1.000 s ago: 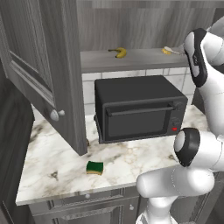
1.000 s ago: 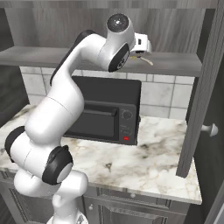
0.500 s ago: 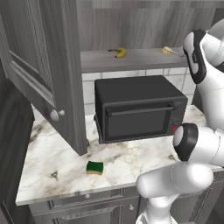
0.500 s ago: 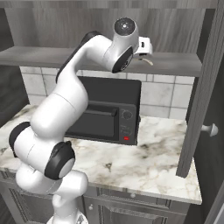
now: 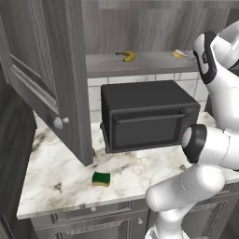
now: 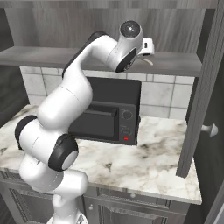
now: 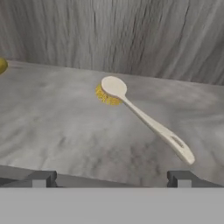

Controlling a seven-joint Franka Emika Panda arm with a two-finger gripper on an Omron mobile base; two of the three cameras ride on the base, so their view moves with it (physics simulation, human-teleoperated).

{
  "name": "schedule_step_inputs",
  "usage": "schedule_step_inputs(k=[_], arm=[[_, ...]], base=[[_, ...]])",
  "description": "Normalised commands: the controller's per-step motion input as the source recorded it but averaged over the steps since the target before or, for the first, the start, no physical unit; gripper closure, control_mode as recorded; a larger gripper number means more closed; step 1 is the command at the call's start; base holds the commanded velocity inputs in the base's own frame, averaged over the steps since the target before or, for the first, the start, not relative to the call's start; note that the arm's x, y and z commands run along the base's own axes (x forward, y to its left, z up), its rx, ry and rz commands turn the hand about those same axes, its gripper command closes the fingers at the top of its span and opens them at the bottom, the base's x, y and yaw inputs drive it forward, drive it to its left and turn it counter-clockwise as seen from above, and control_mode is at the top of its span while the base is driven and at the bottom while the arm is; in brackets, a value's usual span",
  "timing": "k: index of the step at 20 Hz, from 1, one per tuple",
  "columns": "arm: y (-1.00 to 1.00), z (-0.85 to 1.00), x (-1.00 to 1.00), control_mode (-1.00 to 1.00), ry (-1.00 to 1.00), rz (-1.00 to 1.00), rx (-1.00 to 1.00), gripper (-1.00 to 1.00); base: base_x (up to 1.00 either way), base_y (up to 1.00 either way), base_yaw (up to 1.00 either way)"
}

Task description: Pick the sponge and dish brush from the cabinet and place them on the counter.

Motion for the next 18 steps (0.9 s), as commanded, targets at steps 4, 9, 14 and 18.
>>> schedule_step_inputs(k=[4,9,14,18], arm=[[-0.16,0.00,0.36,-1.00,0.02,0.04,0.00,-1.00],[-0.14,-0.01,0.34,-1.00,0.05,0.03,0.00,-1.00],[-0.10,-0.03,0.34,-1.00,0.06,0.03,0.00,-1.00],[-0.10,-0.05,0.31,-1.00,0.06,0.03,0.00,-1.00]], base=[[0.00,0.00,0.00],[0.00,0.00,0.00],[0.00,0.00,0.00],[0.00,0.00,0.00]])
